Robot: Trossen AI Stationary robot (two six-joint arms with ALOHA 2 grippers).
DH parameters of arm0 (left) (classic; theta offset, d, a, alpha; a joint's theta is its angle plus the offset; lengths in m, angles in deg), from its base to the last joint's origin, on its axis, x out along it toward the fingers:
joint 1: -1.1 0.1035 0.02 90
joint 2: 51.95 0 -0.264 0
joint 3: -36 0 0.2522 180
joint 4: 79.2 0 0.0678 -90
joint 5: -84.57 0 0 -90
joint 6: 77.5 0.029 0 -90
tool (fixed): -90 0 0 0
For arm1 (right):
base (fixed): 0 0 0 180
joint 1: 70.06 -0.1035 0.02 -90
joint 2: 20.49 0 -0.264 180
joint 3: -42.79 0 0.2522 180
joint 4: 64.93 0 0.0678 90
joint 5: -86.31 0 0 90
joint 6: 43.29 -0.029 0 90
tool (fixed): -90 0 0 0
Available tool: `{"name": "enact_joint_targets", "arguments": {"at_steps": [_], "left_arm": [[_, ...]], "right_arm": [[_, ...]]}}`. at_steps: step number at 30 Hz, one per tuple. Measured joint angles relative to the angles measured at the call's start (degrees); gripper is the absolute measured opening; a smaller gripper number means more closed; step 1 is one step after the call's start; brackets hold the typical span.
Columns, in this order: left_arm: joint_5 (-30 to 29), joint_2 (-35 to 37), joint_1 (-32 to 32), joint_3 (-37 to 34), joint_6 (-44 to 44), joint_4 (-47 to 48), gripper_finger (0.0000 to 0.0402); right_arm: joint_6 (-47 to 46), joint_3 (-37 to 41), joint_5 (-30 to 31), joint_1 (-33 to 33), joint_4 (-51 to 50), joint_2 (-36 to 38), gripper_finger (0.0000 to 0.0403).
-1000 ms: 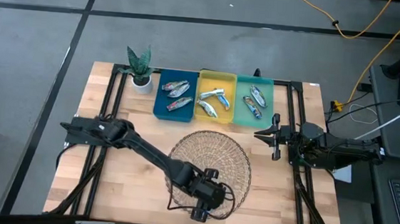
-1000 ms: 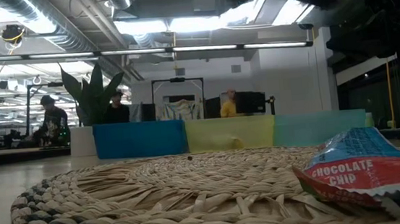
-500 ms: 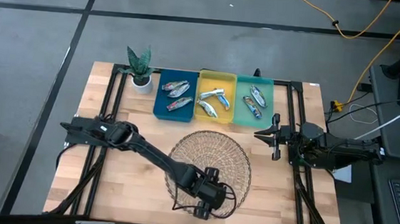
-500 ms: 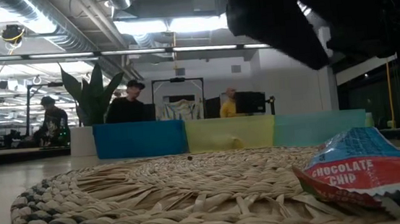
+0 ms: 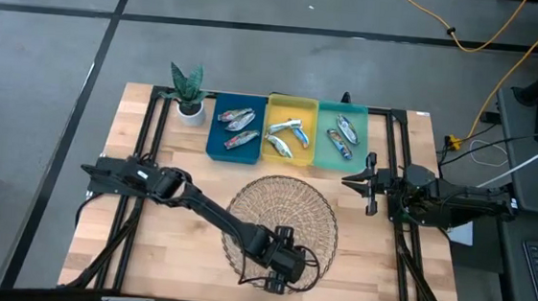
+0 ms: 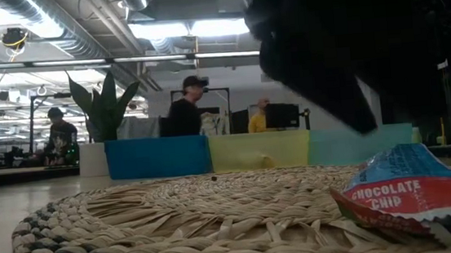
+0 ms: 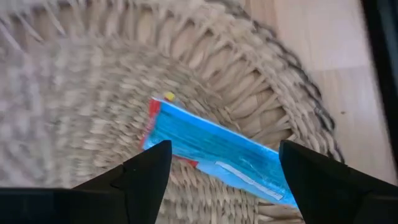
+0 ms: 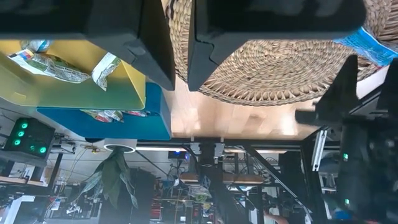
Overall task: Pick and place Granola Bars by type
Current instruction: Put the red granola bar into the blue bin
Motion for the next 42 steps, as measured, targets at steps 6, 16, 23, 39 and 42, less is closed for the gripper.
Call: {"name": "enact_joint_targets", "arguments": {"at_steps": [6,16,23,39,42], "left_arm": [[1.5,-2.6,-0.2,0.0,-0.9,-1.1,0.0288],[0.8,-3.1,-0.2,0.0,-1.3,-0.7,0.0273],[0.7,-3.1,-0.2,0.0,-3.9,-0.2,0.0226],[3.2,-3.1,-0.3,0.0,-7.4,-0.1,0.0099],[3.2,-3.1,-0.4,0.1,-8.1,0.0,0.0081]], "right_arm": [[0.0,0.0,0.0,0.0,0.0,0.0,0.0048],[0.0,0.0,0.0,0.0,0.0,0.0,0.0049],[0.0,0.0,0.0,0.0,0.0,0.0,0.0049],[0.0,0.0,0.0,0.0,0.0,0.0,0.0049],[0.0,0.0,0.0,0.0,0.0,0.0,0.0049]]}}
